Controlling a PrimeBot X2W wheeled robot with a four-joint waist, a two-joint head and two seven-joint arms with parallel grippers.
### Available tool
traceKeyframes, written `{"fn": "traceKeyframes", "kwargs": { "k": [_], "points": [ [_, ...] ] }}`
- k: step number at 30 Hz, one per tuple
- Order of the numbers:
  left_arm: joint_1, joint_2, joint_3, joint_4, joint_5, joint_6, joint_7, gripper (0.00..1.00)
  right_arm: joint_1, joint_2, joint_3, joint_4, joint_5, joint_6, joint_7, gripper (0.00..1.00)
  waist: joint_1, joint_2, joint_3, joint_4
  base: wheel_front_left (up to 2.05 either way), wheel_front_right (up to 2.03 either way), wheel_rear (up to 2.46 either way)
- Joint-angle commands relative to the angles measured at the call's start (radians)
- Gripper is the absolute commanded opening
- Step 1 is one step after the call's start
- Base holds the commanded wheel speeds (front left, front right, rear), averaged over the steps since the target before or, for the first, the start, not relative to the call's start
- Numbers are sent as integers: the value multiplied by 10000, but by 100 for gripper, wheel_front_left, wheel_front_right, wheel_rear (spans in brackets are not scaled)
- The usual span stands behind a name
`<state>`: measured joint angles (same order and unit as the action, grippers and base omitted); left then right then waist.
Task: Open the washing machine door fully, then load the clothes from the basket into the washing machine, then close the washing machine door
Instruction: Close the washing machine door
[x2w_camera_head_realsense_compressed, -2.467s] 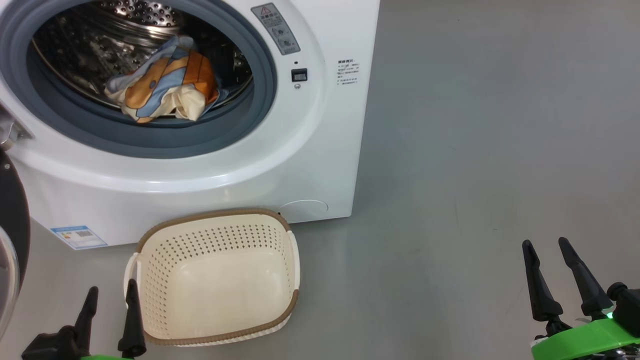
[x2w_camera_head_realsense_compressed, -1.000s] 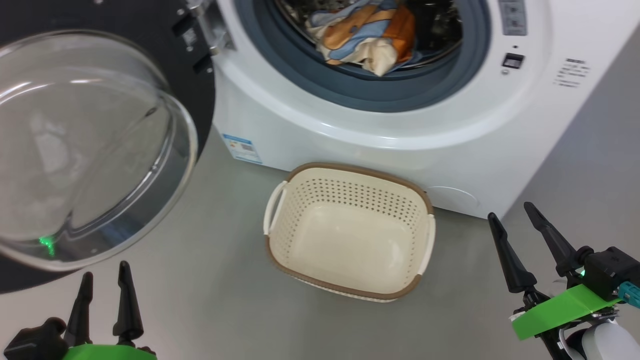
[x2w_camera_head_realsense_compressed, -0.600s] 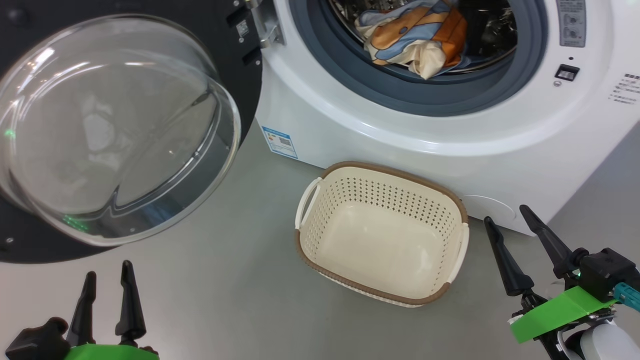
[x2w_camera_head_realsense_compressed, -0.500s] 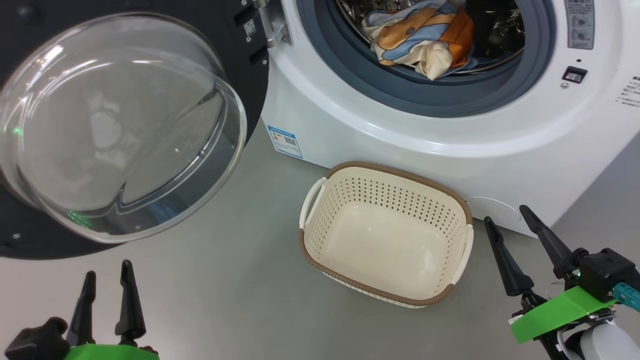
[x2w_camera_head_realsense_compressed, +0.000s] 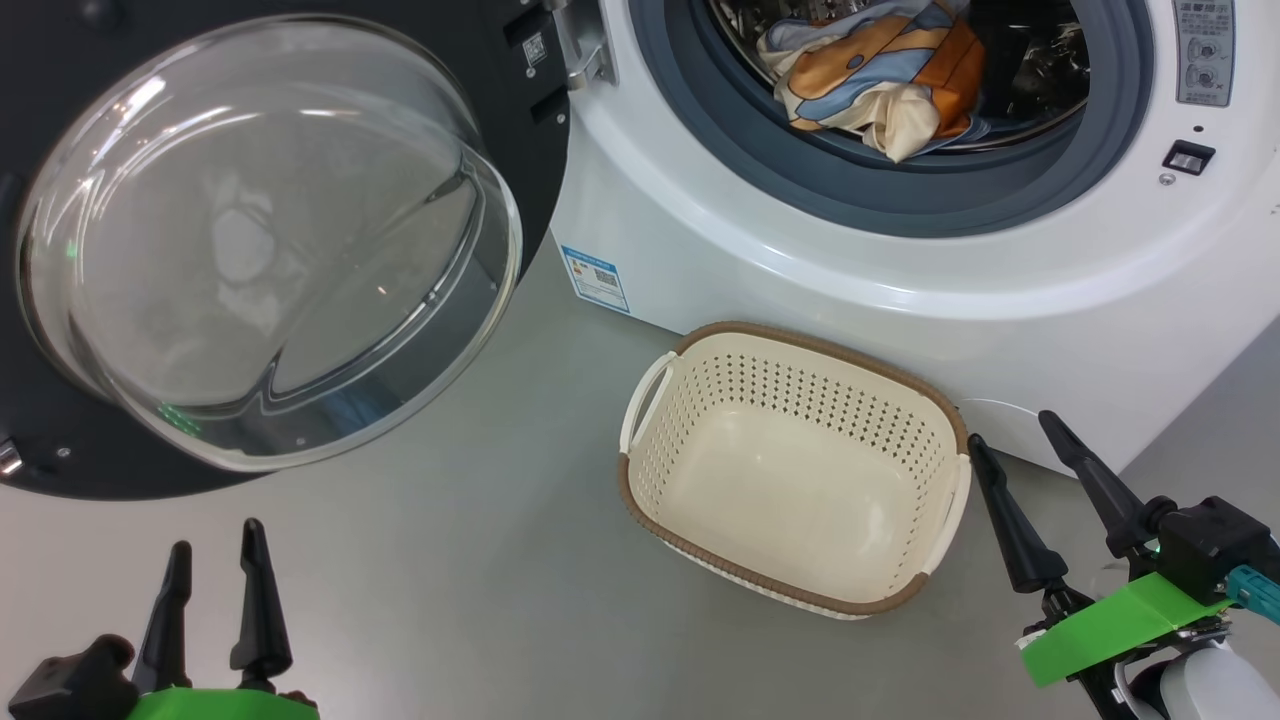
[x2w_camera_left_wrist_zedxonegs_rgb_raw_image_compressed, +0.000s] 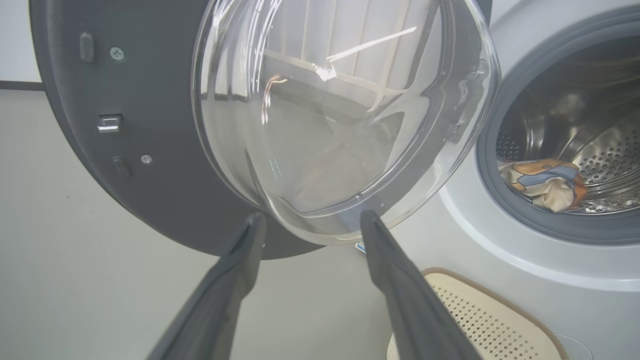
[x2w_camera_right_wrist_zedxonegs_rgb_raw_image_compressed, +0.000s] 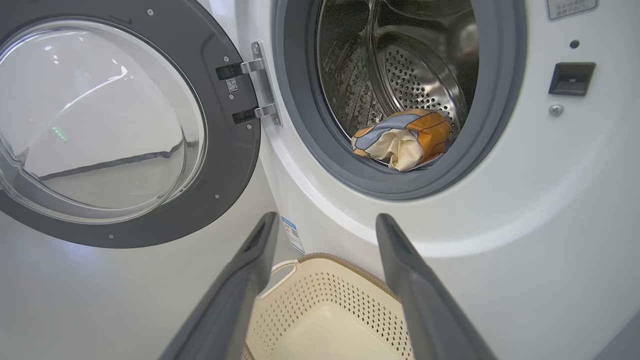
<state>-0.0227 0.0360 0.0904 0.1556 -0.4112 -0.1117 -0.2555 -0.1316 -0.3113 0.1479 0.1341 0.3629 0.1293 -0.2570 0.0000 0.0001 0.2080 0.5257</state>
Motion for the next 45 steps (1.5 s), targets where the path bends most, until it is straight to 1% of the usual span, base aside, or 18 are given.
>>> {"fn": "traceKeyframes", "kwargs": {
  "k": [1,2,3,4,6,7,12,13,15,16,18,22,25,29,32,35,39,45],
  "points": [
    [-69,143,353,-293,-176,43,-63,100,-217,-110,225,-230,61,14,-48,100,0,-1,14,22,0,0,0],
    [-81,143,360,-305,-200,38,-63,100,-224,-118,232,-229,68,14,-48,100,0,-1,25,26,0,0,0],
    [-108,143,383,-346,-266,28,-63,78,-231,-126,238,-228,76,14,-48,100,0,-1,35,26,0,0,0],
    [-141,143,438,-410,-386,16,-63,42,-235,-130,240,-232,84,14,-48,100,0,-1,47,23,0,0,0],
    [-239,143,682,-653,-643,-19,-63,8,-245,-127,226,-245,95,14,-48,100,0,-1,82,5,0,0,0],
    [-298,143,867,-813,-732,-38,-63,0,-248,-121,214,-251,98,14,-48,100,0,-1,98,-7,0,0,0],
    [-848,143,2208,-1889,-1358,-150,-63,0,-228,-88,186,-284,86,14,-48,100,0,-1,210,-125,0,0,0],
    [-848,143,2208,-1889,-1358,-150,-63,0,-228,-88,186,-284,86,14,-48,100,0,-1,210,-125,0,0,0],
    [-1154,151,2637,-2281,-1417,-176,-63,0,-236,-83,181,-291,83,14,-48,100,0,-1,256,-188,0,0,0],
    [-1341,254,2715,-2456,-1500,-180,-63,0,-236,-79,181,-291,82,14,-48,100,0,-1,266,-215,0,0,0],
    [-1757,744,2870,-2657,-1833,-184,-63,0,-226,-69,174,-295,80,14,-48,100,0,-1,292,-272,0,0,0],
    [-2785,2039,3319,-2467,-3023,-187,-63,0,-227,-62,189,-309,72,14,-48,100,0,-1,357,-420,0,0,0],
    [-3650,3165,3657,-1522,-4065,-188,-63,0,-249,-52,189,-312,66,14,-48,100,0,-1,402,-511,0,0,0],
    [-4836,4549,3786,333,-5533,-188,11,0,-309,-49,204,-310,61,14,-48,100,0,-1,468,-614,0,0,0],
    [-5697,5583,3668,1913,-6330,-188,471,0,-348,-67,201,-325,56,14,-48,100,0,-1,551,-669,0,0,0],
    [-6439,6305,3354,3333,-6841,-189,1087,0,-375,-96,211,-321,54,14,-48,100,0,-1,615,-702,0,0,0],
    [-7226,6908,2763,5006,-7296,-189,2434,0,-379,-116,218,-323,48,14,-48,100,0,-1,669,-727,0,0,0],
    [-8226,7511,2010,6816,-7776,-189,4772,0,-362,-161,283,-325,31,14,-48,100,0,-1,760,-731,0,0,0]
  ]
}}
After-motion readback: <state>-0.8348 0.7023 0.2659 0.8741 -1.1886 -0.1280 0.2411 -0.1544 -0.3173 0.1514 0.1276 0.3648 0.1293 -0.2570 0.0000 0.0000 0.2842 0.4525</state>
